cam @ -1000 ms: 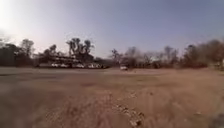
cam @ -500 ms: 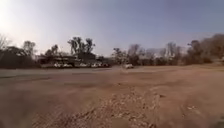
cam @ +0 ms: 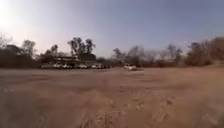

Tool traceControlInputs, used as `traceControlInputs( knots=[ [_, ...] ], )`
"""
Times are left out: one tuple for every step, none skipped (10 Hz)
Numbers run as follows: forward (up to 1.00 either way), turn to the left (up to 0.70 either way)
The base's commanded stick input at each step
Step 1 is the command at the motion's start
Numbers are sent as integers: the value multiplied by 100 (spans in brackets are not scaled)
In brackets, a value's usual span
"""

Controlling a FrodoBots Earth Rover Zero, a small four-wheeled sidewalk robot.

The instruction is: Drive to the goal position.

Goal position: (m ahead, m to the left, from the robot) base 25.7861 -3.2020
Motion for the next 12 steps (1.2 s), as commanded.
traceControlInputs(
  knots=[
    [70,0],
    [70,0],
    [70,0],
    [70,0],
    [70,0],
    [70,0],
    [70,0],
    [70,0],
    [70,0],
    [70,0],
    [70,0],
    [70,0]
  ],
)
